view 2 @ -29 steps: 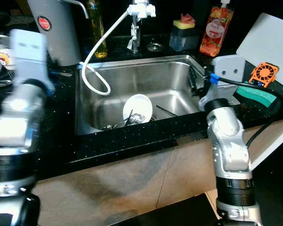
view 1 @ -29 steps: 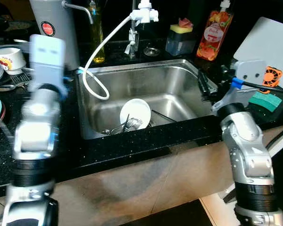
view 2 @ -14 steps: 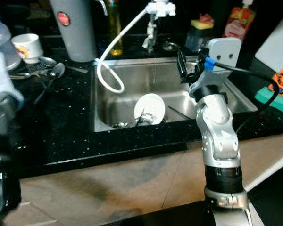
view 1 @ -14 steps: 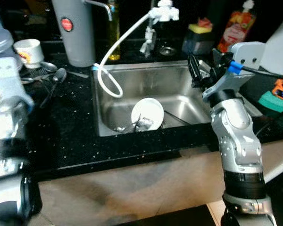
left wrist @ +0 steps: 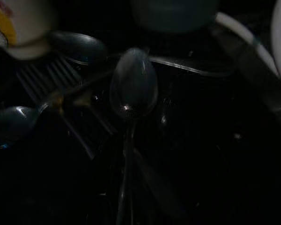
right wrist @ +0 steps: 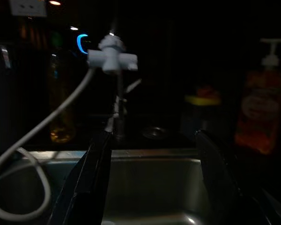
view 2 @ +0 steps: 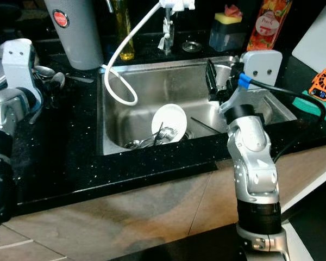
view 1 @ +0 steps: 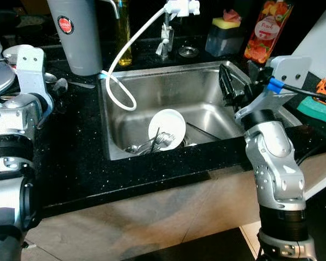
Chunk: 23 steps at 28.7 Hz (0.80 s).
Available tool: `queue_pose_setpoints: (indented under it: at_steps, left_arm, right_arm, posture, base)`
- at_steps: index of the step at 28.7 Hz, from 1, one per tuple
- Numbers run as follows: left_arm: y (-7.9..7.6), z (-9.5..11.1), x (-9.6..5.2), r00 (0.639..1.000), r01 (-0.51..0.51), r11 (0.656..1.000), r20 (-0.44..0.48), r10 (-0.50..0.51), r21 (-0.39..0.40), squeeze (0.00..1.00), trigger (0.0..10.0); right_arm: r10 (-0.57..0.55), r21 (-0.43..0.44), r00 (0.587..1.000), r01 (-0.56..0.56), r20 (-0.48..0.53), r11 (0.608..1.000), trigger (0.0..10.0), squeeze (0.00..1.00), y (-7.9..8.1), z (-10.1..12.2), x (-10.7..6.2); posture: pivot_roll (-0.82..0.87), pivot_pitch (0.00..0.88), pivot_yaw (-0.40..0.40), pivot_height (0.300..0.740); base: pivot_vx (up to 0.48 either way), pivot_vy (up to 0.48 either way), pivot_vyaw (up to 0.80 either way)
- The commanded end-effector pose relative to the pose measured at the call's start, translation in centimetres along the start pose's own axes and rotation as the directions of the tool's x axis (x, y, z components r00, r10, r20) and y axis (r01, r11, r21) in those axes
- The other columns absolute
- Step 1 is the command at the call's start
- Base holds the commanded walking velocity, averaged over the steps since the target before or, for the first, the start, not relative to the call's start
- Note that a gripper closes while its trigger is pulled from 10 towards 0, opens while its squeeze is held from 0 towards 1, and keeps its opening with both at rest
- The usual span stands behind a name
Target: Kitchen organization
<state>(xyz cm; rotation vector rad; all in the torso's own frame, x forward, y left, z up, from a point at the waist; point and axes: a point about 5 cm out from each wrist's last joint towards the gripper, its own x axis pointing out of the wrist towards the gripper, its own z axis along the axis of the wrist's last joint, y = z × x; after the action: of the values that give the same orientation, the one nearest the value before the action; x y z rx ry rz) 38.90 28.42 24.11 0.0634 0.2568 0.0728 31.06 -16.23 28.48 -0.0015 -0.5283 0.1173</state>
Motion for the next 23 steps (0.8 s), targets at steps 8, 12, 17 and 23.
queue_pose_setpoints:
  at_steps: [8, 12, 17, 23]
  left_arm:
    - [2.6, -2.8, -0.4, 0.994, -0.034, 0.999, -0.102, 0.036, 0.029, 0.00, 10.0]
    - [2.3, -3.3, -0.3, 0.992, 0.020, 0.999, -0.126, -0.024, -0.026, 0.00, 10.0]
    - [1.4, -3.9, -0.2, 0.978, 0.135, 0.980, -0.136, -0.155, -0.149, 0.00, 10.0]
    - [1.0, -4.3, -0.2, 0.967, 0.160, 0.963, -0.163, -0.197, -0.216, 0.00, 7.9]
  right_arm:
    - [0.015, -0.008, 1.000, -0.015, -0.010, 1.000, 10.0, 0.00, 0.1, 0.5, -0.4]
    - [0.013, -0.006, 1.000, -0.013, -0.019, 1.000, 10.0, 0.00, 0.1, 0.3, -0.5]
    - [0.010, -0.005, 1.000, -0.010, -0.019, 1.000, 10.0, 0.00, 0.0, 0.3, -0.4]
    - [0.007, -0.007, 1.000, -0.008, -0.019, 1.000, 10.0, 0.00, 0.0, 0.4, -0.3]
  posture:
    - [0.07, 0.128, 0.013, 0.740]
    - [0.07, 0.133, 0.013, 0.740]
    - [0.07, 0.132, 0.013, 0.740]
    - [0.07, 0.124, 0.015, 0.740]
  base:
    - [0.000, 0.000, 0.00]
    - [0.000, 0.000, 0.00]
    - [0.000, 0.000, 0.00]
    - [0.000, 0.000, 0.00]
